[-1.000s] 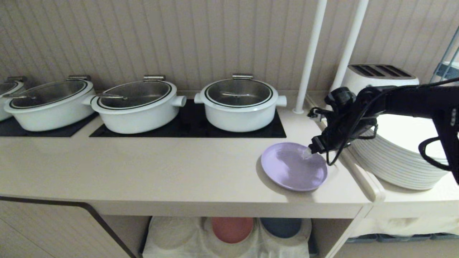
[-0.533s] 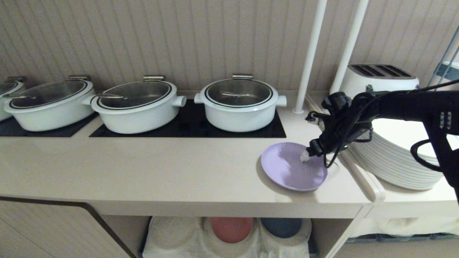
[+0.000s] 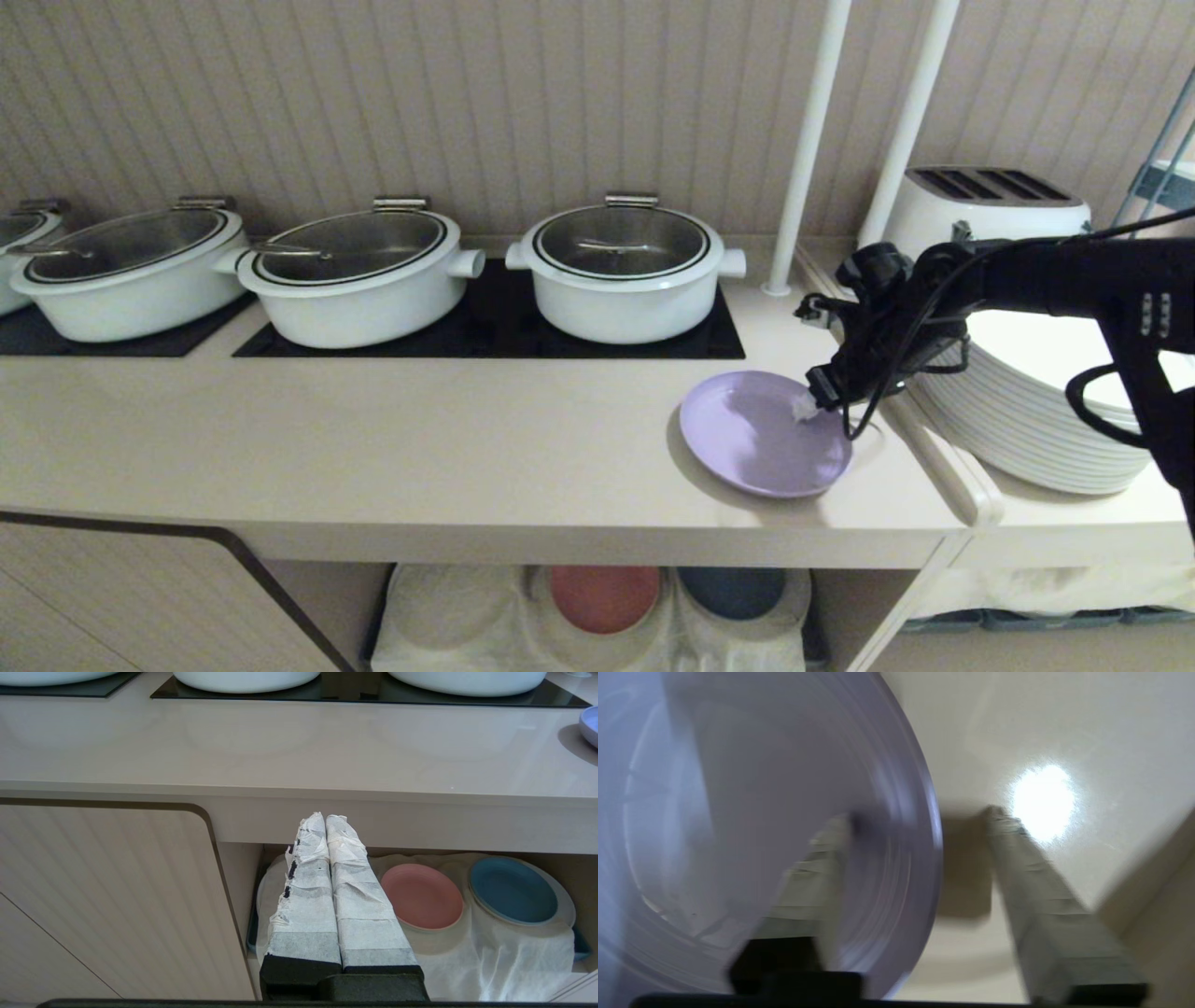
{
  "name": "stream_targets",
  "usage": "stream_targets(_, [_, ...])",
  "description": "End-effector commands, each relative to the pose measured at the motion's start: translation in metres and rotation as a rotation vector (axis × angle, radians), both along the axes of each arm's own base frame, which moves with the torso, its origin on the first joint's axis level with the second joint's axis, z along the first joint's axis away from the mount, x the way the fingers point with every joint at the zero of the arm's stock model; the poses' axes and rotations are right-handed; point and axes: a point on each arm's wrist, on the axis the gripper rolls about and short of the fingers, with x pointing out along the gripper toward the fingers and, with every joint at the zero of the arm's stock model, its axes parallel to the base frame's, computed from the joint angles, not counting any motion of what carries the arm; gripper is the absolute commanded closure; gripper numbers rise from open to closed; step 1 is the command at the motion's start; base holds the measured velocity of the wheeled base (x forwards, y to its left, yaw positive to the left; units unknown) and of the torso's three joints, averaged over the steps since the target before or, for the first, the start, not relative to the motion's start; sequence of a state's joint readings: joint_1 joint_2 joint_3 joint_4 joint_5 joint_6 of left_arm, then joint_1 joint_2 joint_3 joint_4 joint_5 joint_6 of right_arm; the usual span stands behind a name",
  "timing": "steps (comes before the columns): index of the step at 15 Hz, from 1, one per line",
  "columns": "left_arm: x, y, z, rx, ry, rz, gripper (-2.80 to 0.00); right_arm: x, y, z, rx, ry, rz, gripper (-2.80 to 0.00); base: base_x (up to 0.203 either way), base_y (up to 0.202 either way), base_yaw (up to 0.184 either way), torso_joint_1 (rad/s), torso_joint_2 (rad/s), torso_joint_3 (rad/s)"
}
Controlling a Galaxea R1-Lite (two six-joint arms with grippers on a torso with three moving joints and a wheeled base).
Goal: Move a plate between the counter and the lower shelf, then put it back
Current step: Pick up the plate
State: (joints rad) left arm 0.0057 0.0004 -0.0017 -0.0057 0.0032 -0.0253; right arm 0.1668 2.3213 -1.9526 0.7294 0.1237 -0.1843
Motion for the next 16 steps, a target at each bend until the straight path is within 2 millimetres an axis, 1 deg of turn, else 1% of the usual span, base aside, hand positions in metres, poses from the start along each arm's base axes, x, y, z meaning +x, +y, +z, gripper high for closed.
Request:
stream_targets(1, [0.000,0.000,0.000,-0.001,0.001,0.000,0.00,0.000,-0.001,0.000,-0.006,0.002,-0.003,0.00,0.000,0.000,0.000,0.000,0.00,0.000])
stream_targets(11, [0.000,0.000,0.000,-0.001,0.001,0.000,0.00,-0.005,-0.002,0.011,0.002,-0.015,-0.021,0.00,0.000,0.000,0.000,0.000,0.00,0.000])
stream_targets(13, [0.000,0.000,0.000,-0.001,-0.001,0.000,0.00,-0.009,-0.003,0.014,0.000,-0.014,-0.028,0.00,0.000,0.000,0.000,0.000,0.00,0.000])
stream_targets(16, [0.000,0.000,0.000,-0.001,0.001,0.000,0.00,-0.020,-0.005,0.018,-0.003,0.003,-0.036,0.00,0.000,0.000,0.000,0.000,0.00,0.000])
